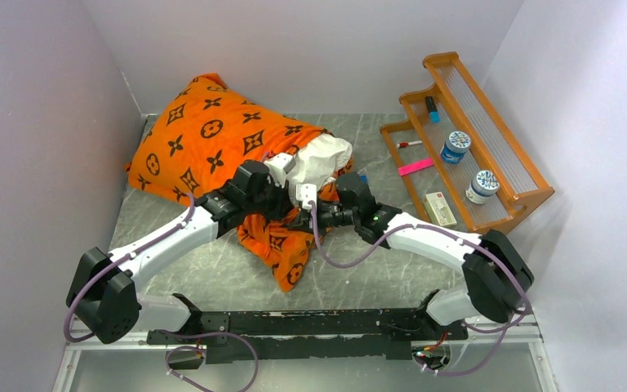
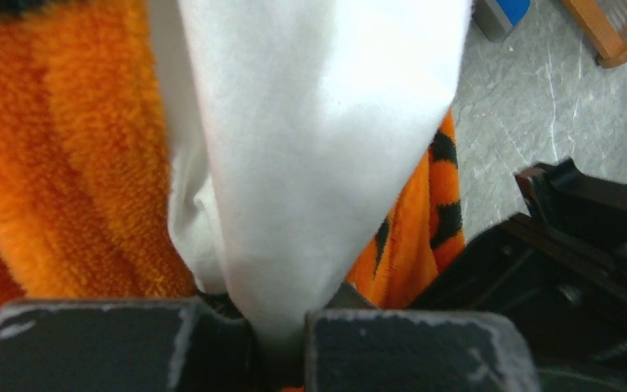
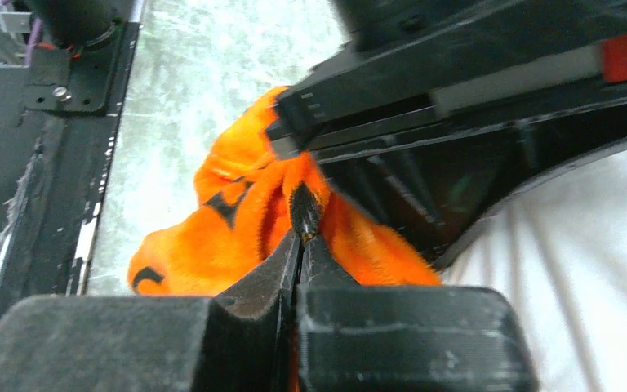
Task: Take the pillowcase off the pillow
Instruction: Remove the pillow from the pillowcase.
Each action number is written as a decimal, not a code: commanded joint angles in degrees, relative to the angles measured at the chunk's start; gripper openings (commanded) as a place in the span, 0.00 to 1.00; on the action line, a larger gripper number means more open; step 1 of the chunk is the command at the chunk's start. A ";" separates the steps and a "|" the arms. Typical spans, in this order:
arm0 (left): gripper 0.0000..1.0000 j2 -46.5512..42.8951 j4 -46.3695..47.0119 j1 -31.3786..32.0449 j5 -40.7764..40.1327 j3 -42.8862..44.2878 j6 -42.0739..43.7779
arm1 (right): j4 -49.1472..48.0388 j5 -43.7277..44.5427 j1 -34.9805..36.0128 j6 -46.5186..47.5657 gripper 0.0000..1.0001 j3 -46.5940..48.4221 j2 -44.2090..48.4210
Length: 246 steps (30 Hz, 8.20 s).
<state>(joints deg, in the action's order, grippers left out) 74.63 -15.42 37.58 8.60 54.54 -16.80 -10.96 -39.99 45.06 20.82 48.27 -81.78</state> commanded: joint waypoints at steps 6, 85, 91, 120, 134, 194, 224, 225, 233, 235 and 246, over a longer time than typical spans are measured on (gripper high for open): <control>0.05 0.19 2.85 -1.11 -4.71 2.52 -1.68 | 4.36 0.57 10.87 -0.66 0.00 -9.04 9.88; 0.72 -16.47 8.02 -1.87 -7.21 -11.44 -18.36 | -36.44 14.46 15.66 -11.79 0.00 -23.13 -8.83; 0.75 -16.63 2.31 4.66 -13.19 -11.20 -17.63 | -36.85 14.26 15.62 -11.65 0.00 -23.59 -8.75; 0.05 -3.46 6.09 6.49 -25.72 -2.99 -15.20 | -34.50 15.55 15.62 -11.12 0.00 -28.60 -3.72; 0.05 -1.54 14.98 -11.97 -2.71 5.05 -21.65 | -33.45 15.80 15.63 -9.99 0.00 -28.81 -4.89; 0.05 -23.87 9.33 -15.11 25.58 -6.80 -7.19 | -41.05 55.15 13.04 -58.21 0.68 -27.26 7.48; 0.05 -26.47 5.88 -15.08 31.11 -3.79 -9.73 | -56.57 53.65 10.30 -65.83 0.14 -23.66 -11.08; 0.05 -26.72 6.67 -15.08 32.21 -3.86 -11.08 | -56.62 53.78 10.15 -65.65 0.09 -23.73 -12.00; 0.05 -28.81 -3.99 -15.08 31.81 5.25 -7.90 | -54.20 55.03 4.60 -63.63 0.00 -23.46 -17.70; 0.05 -29.56 -6.33 -15.08 30.73 7.11 -7.26 | -55.58 54.20 2.73 -63.63 0.00 -23.44 -19.34; 0.24 -30.58 -15.08 -15.08 19.94 6.55 2.78 | -57.41 46.80 1.41 -58.67 0.00 -20.18 -20.44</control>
<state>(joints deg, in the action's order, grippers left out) 41.32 -26.81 22.48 32.91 63.53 -19.84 -68.05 8.05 47.55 -40.93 25.56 -102.72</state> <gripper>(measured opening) 0.154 0.019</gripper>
